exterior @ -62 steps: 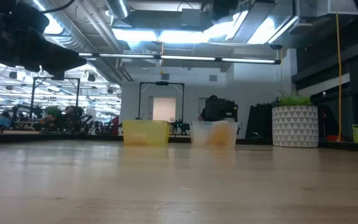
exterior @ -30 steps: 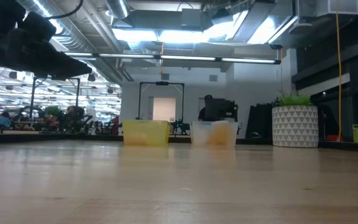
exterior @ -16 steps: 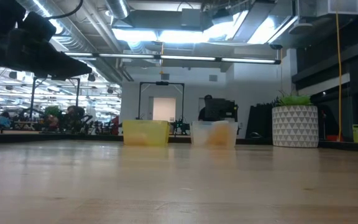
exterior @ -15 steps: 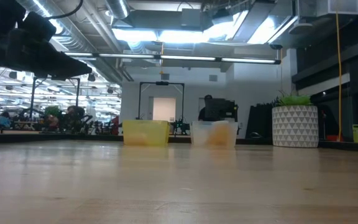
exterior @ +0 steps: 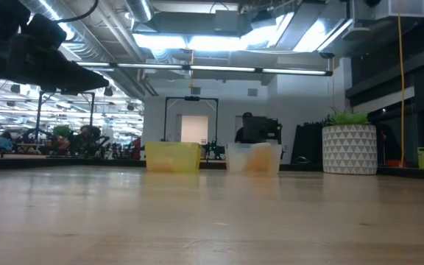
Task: Pick and place medicine bottles into bin by pill shape (circle, oval)
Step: Return to Home Position
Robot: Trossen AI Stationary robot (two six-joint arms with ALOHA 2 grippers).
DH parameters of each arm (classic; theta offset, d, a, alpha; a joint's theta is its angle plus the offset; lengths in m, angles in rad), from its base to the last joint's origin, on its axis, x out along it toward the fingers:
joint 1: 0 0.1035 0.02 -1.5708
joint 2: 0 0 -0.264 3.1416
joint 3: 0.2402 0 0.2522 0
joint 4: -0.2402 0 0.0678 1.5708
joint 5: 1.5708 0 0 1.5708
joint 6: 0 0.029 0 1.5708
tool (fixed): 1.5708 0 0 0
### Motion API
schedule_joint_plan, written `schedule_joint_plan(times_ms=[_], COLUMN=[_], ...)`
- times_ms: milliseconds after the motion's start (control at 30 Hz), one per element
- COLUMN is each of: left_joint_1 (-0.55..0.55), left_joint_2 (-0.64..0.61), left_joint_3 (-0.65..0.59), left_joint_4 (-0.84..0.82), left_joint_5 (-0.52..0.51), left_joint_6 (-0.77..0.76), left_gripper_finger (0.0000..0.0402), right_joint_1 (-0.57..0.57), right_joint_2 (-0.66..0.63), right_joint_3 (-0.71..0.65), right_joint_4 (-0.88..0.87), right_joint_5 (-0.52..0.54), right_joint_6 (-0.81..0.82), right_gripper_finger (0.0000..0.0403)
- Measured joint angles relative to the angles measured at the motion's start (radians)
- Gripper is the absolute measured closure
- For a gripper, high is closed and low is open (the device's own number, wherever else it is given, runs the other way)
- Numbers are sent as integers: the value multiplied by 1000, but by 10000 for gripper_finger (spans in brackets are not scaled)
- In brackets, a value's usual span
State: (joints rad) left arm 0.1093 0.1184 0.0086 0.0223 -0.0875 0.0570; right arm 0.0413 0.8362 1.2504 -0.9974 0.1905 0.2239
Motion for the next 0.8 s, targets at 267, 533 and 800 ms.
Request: schedule_joint_plan(times_ms=[267,533,800], left_joint_1=[0,0,0], left_joint_2=[0,0,0], left_joint_3=[0,0,0], left_joint_4=[0,0,0], left_joint_5=[0,0,0], left_joint_6=[0,0,0], left_gripper_finger=[253,253,253], right_joint_1=[6,6,7], right_joint_2=[-324,-506,-615], right_joint_3=[-486,-754,-981], right_joint_4=[545,819,927], right_joint_5=[-44,-218,-295], right_joint_6=[-147,-173,-177], right_gripper_finger=[206,206,206])
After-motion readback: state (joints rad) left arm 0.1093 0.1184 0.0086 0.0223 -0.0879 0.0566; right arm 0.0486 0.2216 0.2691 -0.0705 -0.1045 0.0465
